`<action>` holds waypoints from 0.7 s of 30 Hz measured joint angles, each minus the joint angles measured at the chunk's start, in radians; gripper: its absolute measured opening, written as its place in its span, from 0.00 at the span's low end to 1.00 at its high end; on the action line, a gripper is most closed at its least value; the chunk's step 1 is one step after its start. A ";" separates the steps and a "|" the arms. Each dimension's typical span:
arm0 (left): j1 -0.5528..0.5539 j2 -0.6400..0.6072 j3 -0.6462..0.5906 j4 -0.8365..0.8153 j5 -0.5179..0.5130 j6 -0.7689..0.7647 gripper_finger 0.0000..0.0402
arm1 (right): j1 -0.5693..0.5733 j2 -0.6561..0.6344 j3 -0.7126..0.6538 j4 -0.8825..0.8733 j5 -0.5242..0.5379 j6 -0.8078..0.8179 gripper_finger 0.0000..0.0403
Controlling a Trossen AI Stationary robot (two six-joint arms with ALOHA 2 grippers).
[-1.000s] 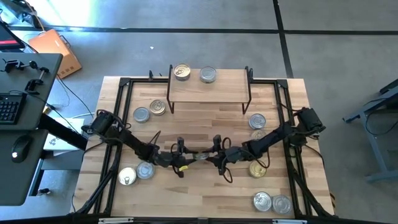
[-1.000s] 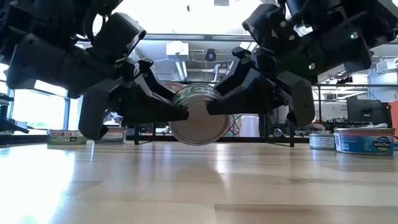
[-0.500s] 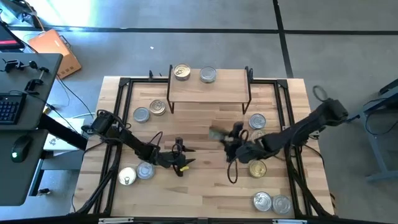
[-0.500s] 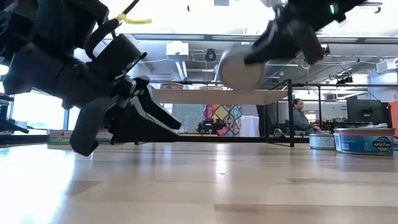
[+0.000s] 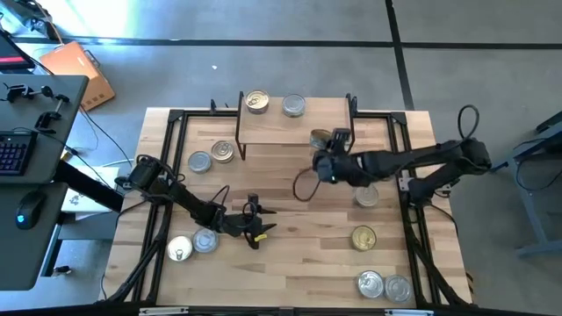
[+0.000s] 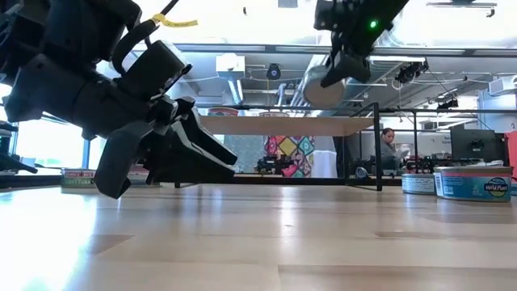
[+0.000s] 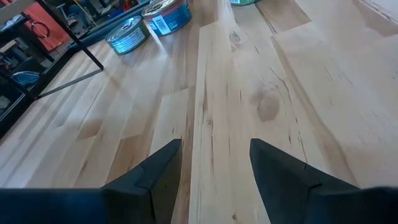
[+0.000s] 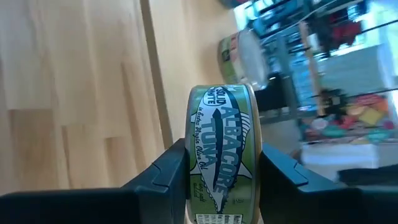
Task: Stack canned seafood by type on shelf
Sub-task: Put the green with blue patterned tuna can on the shelf
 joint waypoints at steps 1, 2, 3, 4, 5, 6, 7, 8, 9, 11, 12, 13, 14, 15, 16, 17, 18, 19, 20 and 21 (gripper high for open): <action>0.000 0.000 0.000 0.000 0.000 0.000 0.46 | -0.024 0.000 0.000 -0.001 -0.035 0.001 0.31; 0.000 0.000 0.000 0.000 0.000 -0.001 0.46 | -0.045 0.000 0.000 -0.007 -0.061 0.004 0.31; 0.000 0.000 0.000 0.000 0.000 -0.001 0.46 | -0.064 0.000 0.000 -0.012 -0.079 0.004 0.31; 0.000 0.000 0.000 0.000 0.000 -0.001 0.46 | -0.080 0.000 0.000 -0.013 -0.091 0.004 0.31; 0.000 0.000 0.000 0.000 0.000 -0.004 0.46 | -0.094 0.000 0.001 -0.013 -0.100 0.004 0.31; 0.000 0.000 0.000 0.000 0.000 -0.011 0.46 | -0.105 0.000 0.001 -0.014 -0.111 0.004 0.31; 0.000 0.000 0.000 0.000 0.000 -0.019 0.46 | -0.114 0.000 0.002 -0.014 -0.118 0.004 0.31; 0.000 0.000 0.000 0.000 0.000 -0.025 0.46 | -0.121 0.000 0.002 -0.014 -0.121 0.004 0.33; 0.000 0.000 0.000 0.000 0.000 -0.026 0.46 | -0.126 0.000 0.002 -0.015 -0.123 0.004 0.35; 0.000 0.000 0.000 0.000 0.000 -0.026 0.46 | -0.134 0.000 0.002 -0.021 -0.138 0.004 0.40; 0.000 0.000 0.000 0.000 0.000 -0.026 0.46 | -0.137 0.000 0.002 -0.028 -0.150 0.003 0.43; 0.000 0.000 0.000 0.000 0.000 -0.026 0.46 | -0.141 0.000 0.001 -0.030 -0.166 -0.001 0.45; 0.000 0.000 0.000 0.000 0.000 -0.026 0.46 | -0.146 0.000 0.001 -0.034 -0.199 -0.001 0.47; 0.000 0.000 0.000 0.000 0.000 -0.026 0.46 | -0.152 0.000 0.001 -0.036 -0.230 -0.001 0.49; 0.000 0.000 0.000 0.000 0.000 -0.026 0.46 | -0.158 0.000 0.001 -0.037 -0.266 0.001 0.50; 0.000 0.000 0.000 0.000 0.000 -0.026 0.46 | -0.166 0.000 0.001 -0.038 -0.300 0.007 0.51; 0.000 0.000 0.000 -0.001 0.000 -0.027 0.46 | -0.173 0.000 0.001 -0.038 -0.327 0.015 0.52; 0.000 0.000 0.000 -0.001 0.000 -0.027 0.46 | -0.181 0.000 0.001 -0.038 -0.346 0.026 0.52; 0.000 0.000 0.000 -0.002 0.000 -0.027 0.46 | -0.189 0.000 0.001 -0.037 -0.358 0.028 0.52; 0.000 0.000 0.000 -0.003 0.000 -0.027 0.46 | -0.195 0.000 0.001 -0.037 -0.361 0.030 0.52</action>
